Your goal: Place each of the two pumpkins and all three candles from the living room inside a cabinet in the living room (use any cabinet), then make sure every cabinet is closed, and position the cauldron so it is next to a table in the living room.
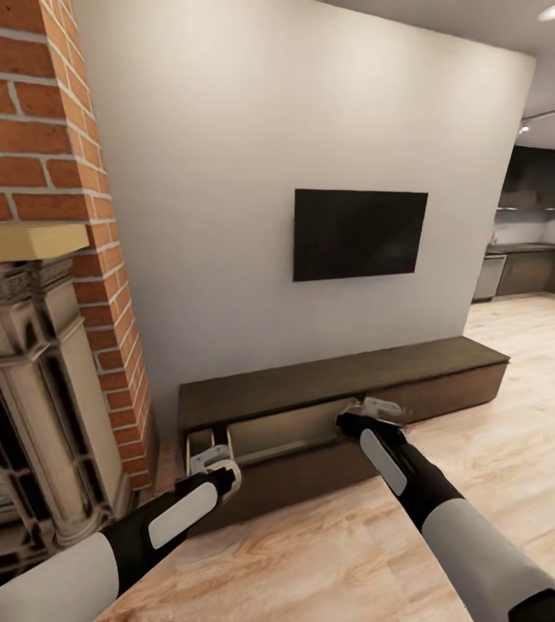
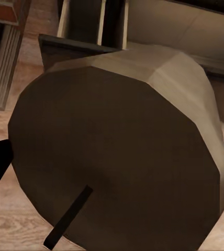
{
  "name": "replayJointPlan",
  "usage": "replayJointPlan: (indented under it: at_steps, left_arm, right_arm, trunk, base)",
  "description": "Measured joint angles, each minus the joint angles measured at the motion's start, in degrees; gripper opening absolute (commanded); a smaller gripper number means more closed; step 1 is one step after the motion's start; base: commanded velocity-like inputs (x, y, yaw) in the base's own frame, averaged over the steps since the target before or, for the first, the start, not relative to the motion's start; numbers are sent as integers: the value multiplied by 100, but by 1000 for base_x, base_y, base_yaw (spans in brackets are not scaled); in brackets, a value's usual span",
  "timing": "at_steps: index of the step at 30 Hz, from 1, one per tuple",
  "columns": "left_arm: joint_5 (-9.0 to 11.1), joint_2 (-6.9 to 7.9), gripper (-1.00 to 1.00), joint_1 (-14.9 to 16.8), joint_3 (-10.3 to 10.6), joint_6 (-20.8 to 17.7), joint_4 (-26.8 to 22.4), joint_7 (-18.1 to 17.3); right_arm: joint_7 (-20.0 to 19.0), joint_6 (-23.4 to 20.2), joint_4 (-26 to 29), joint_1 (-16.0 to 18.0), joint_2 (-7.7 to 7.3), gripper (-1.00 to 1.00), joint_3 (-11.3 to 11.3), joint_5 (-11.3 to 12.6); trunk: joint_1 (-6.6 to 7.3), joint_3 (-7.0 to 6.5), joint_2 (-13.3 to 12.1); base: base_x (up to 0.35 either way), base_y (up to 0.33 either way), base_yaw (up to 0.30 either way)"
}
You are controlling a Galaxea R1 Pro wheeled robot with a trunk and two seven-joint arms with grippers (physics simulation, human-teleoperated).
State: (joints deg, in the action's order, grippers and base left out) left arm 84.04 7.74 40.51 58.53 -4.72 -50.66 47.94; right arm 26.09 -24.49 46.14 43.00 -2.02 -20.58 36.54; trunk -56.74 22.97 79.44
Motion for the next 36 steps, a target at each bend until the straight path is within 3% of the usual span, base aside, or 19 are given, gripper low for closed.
replayJointPlan:
  at_steps: [1, 7, 9, 10, 13, 16, 17, 18, 19, 20, 23, 26, 31, 36]
  left_arm:
    - [2, 6, -100, 0, 0, 3, -53, 3]
    - [5, 13, -100, 0, -1, 5, -122, 17]
    - [5, 11, -100, 0, 4, 5, -127, 17]
    - [6, 6, -100, 1, 8, 5, -150, 16]
    - [14, 18, -100, 1, 96, 10, -352, 22]
    - [1, 62, -100, 2, 199, 143, -615, 38]
    - [-5, 188, -100, 2, 470, 395, -1001, 43]
    - [-6, 236, -100, 0, 514, 421, -1162, 44]
    - [-4, 290, -100, 0, 545, 435, -1292, 45]
    - [-15, 677, -100, 1, 700, 578, -1991, 66]
    - [-37, 1010, -100, -2, 1081, 1166, -2704, 69]
    - [-26, 1096, -100, -2, 1289, 1424, -2940, 82]
    - [-24, 1120, -100, -2, 1332, 1492, -2983, 85]
    - [-25, 1170, -100, -2, 1331, 1499, -2994, 86]
  right_arm:
    - [-4, 2, -2, 0, 1, -100, -138, 12]
    - [-16, -18, -25, -1, 24, -100, -399, -5]
    - [-22, -16, -42, -1, 26, -100, -634, -9]
    - [-30, 12, -57, -3, 29, -100, -910, 47]
    - [-50, 26, -427, -1, 64, -100, -1206, 14]
    - [-256, 37, -874, 25, 178, -100, -1234, 48]
    - [-565, 50, -1824, 487, 363, -100, -1224, 45]
    - [-609, 18, -2114, 659, 379, -100, -1216, -111]
    - [-670, 49, -2287, 784, 394, -100, -1214, -38]
    - [-842, 62, -2604, 1045, 412, -100, -1208, -17]
    - [-883, 89, -2650, 1122, 431, -100, -1200, 4]
    - [-887, 374, -2869, 1130, 470, -100, -1196, 31]
    - [-910, 475, -3170, 1134, 525, -100, -1196, 39]
    - [-903, 258, -3312, 1133, 532, -100, -1180, 64]
  trunk:
    - [1, 7, 0]
    - [1, 46, 0]
    - [1, 52, 0]
    - [1, 54, 0]
    - [1, 55, 1]
    - [1, 55, 0]
    - [1, 54, -1]
    - [2, 54, 0]
    - [2, 54, 0]
    - [1, 54, -1]
    - [2, 55, 1]
    - [1, 56, 0]
    - [1, 55, 0]
    - [1, 55, 0]
  base:
    - [274, -1, 193]
    - [312, 0, 175]
    - [324, 0, 56]
    - [325, 0, 21]
    - [325, 0, 7]
    - [326, 0, 1]
    - [326, 0, 0]
    - [326, 0, 0]
    - [326, 0, 0]
    - [326, 0, 0]
    - [326, 0, 0]
    - [326, 0, 0]
    - [326, 0, 0]
    - [326, 0, 0]
